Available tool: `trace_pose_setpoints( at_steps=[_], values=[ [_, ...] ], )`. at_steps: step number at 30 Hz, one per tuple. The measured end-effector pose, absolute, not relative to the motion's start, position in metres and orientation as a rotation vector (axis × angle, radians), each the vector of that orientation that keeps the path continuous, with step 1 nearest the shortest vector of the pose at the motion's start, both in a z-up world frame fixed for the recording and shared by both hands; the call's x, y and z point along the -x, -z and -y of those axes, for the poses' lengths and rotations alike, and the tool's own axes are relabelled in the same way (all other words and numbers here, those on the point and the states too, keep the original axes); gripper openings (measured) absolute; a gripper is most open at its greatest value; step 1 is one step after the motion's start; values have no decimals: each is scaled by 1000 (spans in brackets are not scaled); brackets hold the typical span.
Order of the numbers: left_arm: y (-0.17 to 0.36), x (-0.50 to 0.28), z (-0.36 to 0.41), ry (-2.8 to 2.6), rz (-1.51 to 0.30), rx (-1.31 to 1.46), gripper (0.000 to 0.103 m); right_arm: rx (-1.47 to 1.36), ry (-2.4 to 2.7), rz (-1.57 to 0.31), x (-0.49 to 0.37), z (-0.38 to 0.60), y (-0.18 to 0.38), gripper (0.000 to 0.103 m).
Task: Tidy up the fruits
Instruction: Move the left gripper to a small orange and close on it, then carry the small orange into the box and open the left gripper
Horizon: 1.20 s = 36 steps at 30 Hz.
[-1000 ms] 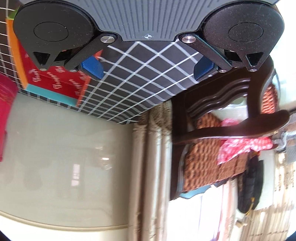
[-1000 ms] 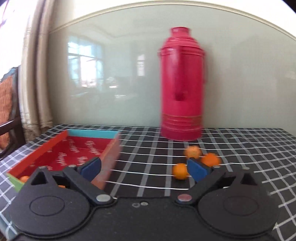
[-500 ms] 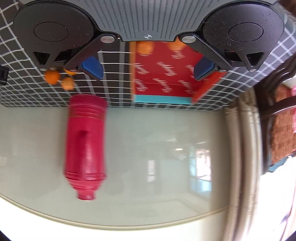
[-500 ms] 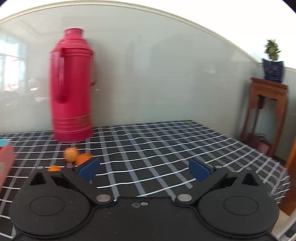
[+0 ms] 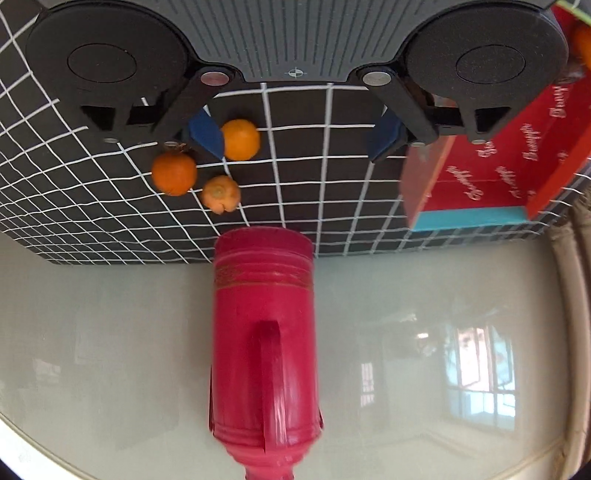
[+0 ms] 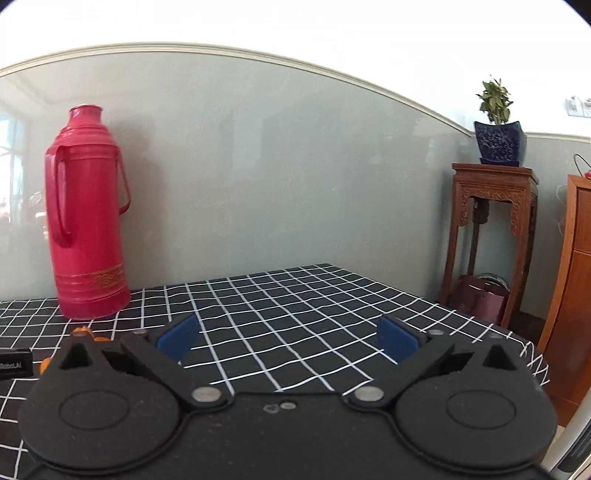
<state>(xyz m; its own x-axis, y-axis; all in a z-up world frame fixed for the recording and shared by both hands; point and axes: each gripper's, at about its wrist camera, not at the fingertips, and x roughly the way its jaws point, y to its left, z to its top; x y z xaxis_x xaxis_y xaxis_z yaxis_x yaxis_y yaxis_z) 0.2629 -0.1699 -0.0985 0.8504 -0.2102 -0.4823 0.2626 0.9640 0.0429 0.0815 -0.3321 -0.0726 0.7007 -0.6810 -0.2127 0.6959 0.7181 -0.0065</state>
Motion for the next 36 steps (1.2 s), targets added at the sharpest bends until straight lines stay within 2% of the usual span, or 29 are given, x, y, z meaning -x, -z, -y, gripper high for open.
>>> trace_pose_setpoints(
  at_steps=[2,4,6,10,14,16,18,21,30,36],
  values=[
    [104,-272,176,248,-513,-106,83,-93,760,-218,-80,338,74,97],
    [109,-276,180,257,-521,-105,78,-106,749,-223,-81,339,75,97],
    [112,-278,184,269,-528,-108,68,-111,740,-225,-81,339,75,97],
    [117,-281,196,281,-528,-129,66,-120,706,-225,-82,336,74,97],
    [120,-285,206,315,-543,-136,58,-122,681,-229,-83,333,75,97],
    [122,-284,209,332,-552,-132,52,-124,675,-227,-83,333,74,97],
    [123,-284,211,342,-556,-129,41,-127,673,-227,-83,334,73,97],
    [126,-285,213,360,-568,-119,32,-135,675,-226,-83,335,73,97],
    [125,-285,212,346,-556,-102,30,-140,675,-215,-81,336,72,97],
    [117,-268,205,275,-458,-152,30,-127,677,-211,-81,334,71,97]
  ],
)
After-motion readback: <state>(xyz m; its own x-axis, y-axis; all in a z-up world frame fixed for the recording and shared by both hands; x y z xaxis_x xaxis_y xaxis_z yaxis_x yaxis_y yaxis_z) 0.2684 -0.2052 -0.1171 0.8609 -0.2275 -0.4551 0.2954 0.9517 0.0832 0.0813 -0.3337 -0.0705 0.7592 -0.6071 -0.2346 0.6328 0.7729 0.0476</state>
